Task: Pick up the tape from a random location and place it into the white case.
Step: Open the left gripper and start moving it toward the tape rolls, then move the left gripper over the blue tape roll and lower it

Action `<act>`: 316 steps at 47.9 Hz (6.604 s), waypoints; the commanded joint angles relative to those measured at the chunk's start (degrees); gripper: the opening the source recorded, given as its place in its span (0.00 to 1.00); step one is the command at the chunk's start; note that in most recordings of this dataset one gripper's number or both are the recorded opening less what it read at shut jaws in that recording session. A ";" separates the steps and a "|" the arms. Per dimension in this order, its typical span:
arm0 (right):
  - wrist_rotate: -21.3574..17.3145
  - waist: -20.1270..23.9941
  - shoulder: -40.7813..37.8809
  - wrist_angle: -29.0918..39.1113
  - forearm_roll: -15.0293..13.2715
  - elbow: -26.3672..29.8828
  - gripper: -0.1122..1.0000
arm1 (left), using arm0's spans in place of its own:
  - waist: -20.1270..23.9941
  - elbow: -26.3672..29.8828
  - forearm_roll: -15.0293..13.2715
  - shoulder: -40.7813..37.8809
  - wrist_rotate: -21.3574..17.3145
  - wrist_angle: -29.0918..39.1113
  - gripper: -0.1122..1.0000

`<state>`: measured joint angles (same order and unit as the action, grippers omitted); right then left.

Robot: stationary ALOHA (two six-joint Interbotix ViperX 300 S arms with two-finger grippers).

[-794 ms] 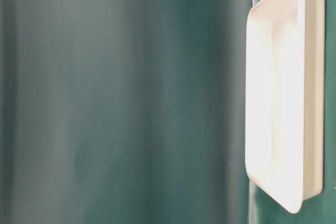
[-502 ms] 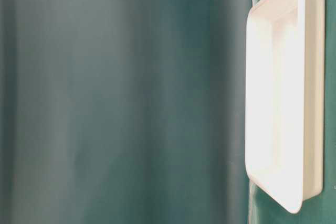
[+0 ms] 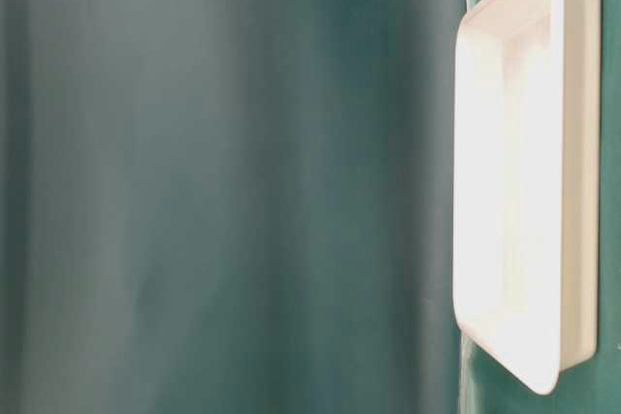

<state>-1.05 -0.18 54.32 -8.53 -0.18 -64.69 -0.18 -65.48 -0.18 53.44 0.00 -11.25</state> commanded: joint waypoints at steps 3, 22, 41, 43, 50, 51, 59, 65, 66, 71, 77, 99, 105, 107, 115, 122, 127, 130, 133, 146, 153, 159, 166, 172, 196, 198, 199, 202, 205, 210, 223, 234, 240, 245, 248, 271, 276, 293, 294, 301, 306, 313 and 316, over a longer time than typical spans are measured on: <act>-1.05 -0.18 -0.26 -0.18 0.26 1.58 0.25 | 0.18 1.41 -0.09 -0.44 -0.18 0.18 0.78; -2.99 -2.64 -0.62 0.00 0.26 2.29 0.93 | 0.18 1.49 -0.09 -1.41 -0.26 0.18 0.99; -2.99 -2.64 -0.70 1.58 0.09 2.46 0.93 | 0.18 1.67 -0.09 -1.23 0.09 0.53 0.99; -2.99 -2.64 -0.70 1.58 0.09 2.37 0.93 | 0.18 1.58 -0.09 -1.14 0.18 0.70 0.99; -2.90 -2.64 -0.70 2.20 0.00 2.37 0.93 | -0.35 1.58 -0.09 -0.97 0.35 1.05 0.99; -2.90 -2.64 -0.70 2.20 -0.09 2.37 0.93 | -0.62 1.58 -0.09 -0.97 0.35 0.97 0.99; -2.81 -2.64 -0.70 2.29 -0.35 2.37 0.93 | -4.31 1.58 -0.09 -0.53 0.00 1.05 0.99; -2.81 -2.64 -0.70 2.72 -0.35 2.46 0.93 | -6.68 1.58 -0.09 -0.44 0.09 1.49 0.99; -2.81 -2.64 -0.70 2.81 -0.26 2.37 0.93 | -7.03 1.58 -0.09 -0.44 0.18 1.58 0.99; -2.81 -2.64 -0.70 3.16 -0.35 2.46 0.93 | -9.05 1.67 -0.09 -0.44 0.18 1.76 0.99; -2.81 -2.64 -0.70 3.25 -0.35 2.46 0.93 | -10.81 1.67 -0.09 -0.44 0.18 1.76 0.99; -2.72 -2.64 -0.70 3.25 -0.35 2.55 0.93 | -11.07 2.11 -0.09 -2.29 0.35 1.41 0.99; -2.72 -2.64 -0.70 3.25 -0.35 2.55 0.93 | -11.69 3.52 -0.09 -4.57 0.35 1.23 0.99; -2.72 -2.72 -0.70 3.25 -0.35 2.55 0.93 | -11.95 4.13 -0.09 -5.45 0.26 1.23 0.99; -2.72 -2.64 -0.70 3.25 -0.44 2.55 0.93 | -13.10 7.38 -0.09 -10.55 0.09 0.53 0.99; -2.72 -2.72 -0.97 3.25 -0.44 2.55 0.93 | -13.97 11.16 -0.09 -16.08 0.00 -0.79 0.99; -2.72 -2.72 -0.97 3.25 -0.44 2.55 0.93 | -14.59 14.85 -0.09 -20.74 -0.09 -1.32 0.99; -2.72 -2.64 -1.05 3.08 -0.53 2.55 0.93 | -14.94 17.31 -0.09 -23.64 -0.09 -1.32 0.99; -2.72 -2.64 -1.05 3.08 -0.53 2.55 0.93 | -15.21 19.42 -0.09 -26.19 -0.09 -1.32 0.99; -2.72 -2.64 -1.58 2.99 -0.53 2.64 0.93 | -16.44 29.27 -0.09 -36.04 -0.44 -1.32 0.99; -2.72 -2.72 -1.85 2.99 -0.53 2.72 0.93 | -16.88 34.19 -0.09 -40.17 -0.97 -1.32 0.99; -2.72 -2.64 -1.85 2.99 -0.79 2.72 0.93 | -16.96 38.32 -0.09 -43.24 -1.14 -0.97 0.99; -2.64 -2.64 -1.85 2.99 -0.79 2.72 0.93 | -16.96 41.84 -0.09 -45.62 -1.32 -0.09 0.99; -2.64 -2.64 -2.02 2.99 -0.70 2.72 0.93 | -16.96 44.38 -0.09 -47.37 -2.55 0.44 0.99; -2.72 -2.64 -2.11 3.25 -0.79 2.72 0.93 | -16.88 48.08 -0.09 -49.92 -3.08 3.16 0.99; -2.64 -2.64 -2.11 3.16 -0.79 2.72 0.93 | -16.79 48.16 -0.09 -49.92 -2.99 3.52 0.99; -2.64 -2.72 -2.11 3.25 -0.79 2.72 0.93 | -16.79 48.25 -0.18 -49.92 -2.99 3.87 0.99; -2.72 -2.64 -2.11 3.25 -0.70 2.72 0.93 | -16.61 48.78 -0.26 -50.19 -2.81 5.19 0.99; -2.64 -2.64 -2.11 3.25 -0.70 2.72 0.93 | -16.26 50.10 -0.35 -51.06 -2.81 7.91 0.99; -2.64 -2.72 -2.11 3.25 -0.79 2.72 0.93 | -15.82 53.79 -0.35 -53.00 -2.81 14.33 0.99; -2.72 -2.72 -2.02 3.69 -0.70 2.81 0.93 | -15.64 70.22 -0.26 -61.52 -2.81 41.31 0.99; -2.72 -2.64 -2.11 3.87 -0.79 2.81 0.93 | -16.08 79.98 -0.26 -66.27 -2.81 57.22 0.99; -2.64 -2.64 -2.20 3.96 -0.79 2.81 0.93 | -16.61 83.41 -0.09 -68.03 -2.81 61.70 0.99; -2.64 -2.64 -2.55 3.96 -0.79 2.81 0.93 | -16.79 84.29 0.00 -68.38 -2.81 62.23 0.99; -2.64 -2.64 -2.99 3.96 -0.79 2.81 0.93 | -16.70 83.94 0.00 -68.29 -2.81 62.23 0.99; -2.64 -2.72 -3.52 4.39 -0.70 3.16 0.93 | -16.52 82.79 0.09 -68.38 -2.81 62.05 0.99; -2.72 -2.64 -3.60 4.66 -0.79 3.25 0.93 | -16.61 82.71 0.09 -68.38 -2.81 61.96 0.99; -2.64 -2.72 -3.60 4.66 -0.70 3.16 0.93 | -16.44 82.35 0.09 -68.47 -2.81 61.70 0.99; -2.55 -2.64 -3.52 4.57 -0.79 3.25 0.93 | -16.44 82.27 0.09 -68.47 -2.81 61.52 0.99; -2.55 -2.64 -3.60 4.57 -0.79 3.25 0.93 | -16.26 80.68 0.18 -68.82 -2.81 59.41 0.99; -2.55 -2.64 -3.60 4.57 -0.79 3.25 0.93 | -16.26 78.84 0.09 -69.26 -2.81 57.30 0.99; -2.55 -2.64 -3.60 4.66 -0.79 3.16 0.93 | -16.44 76.29 0.09 -70.14 -2.81 54.14 0.99; -2.55 -2.64 -3.60 4.57 -0.79 3.16 0.93 | -16.52 75.59 0.09 -70.49 -2.81 53.35 0.99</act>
<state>-3.69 -2.81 50.98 -3.69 -0.88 -63.02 -16.52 9.93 -0.18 -18.02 -2.90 43.33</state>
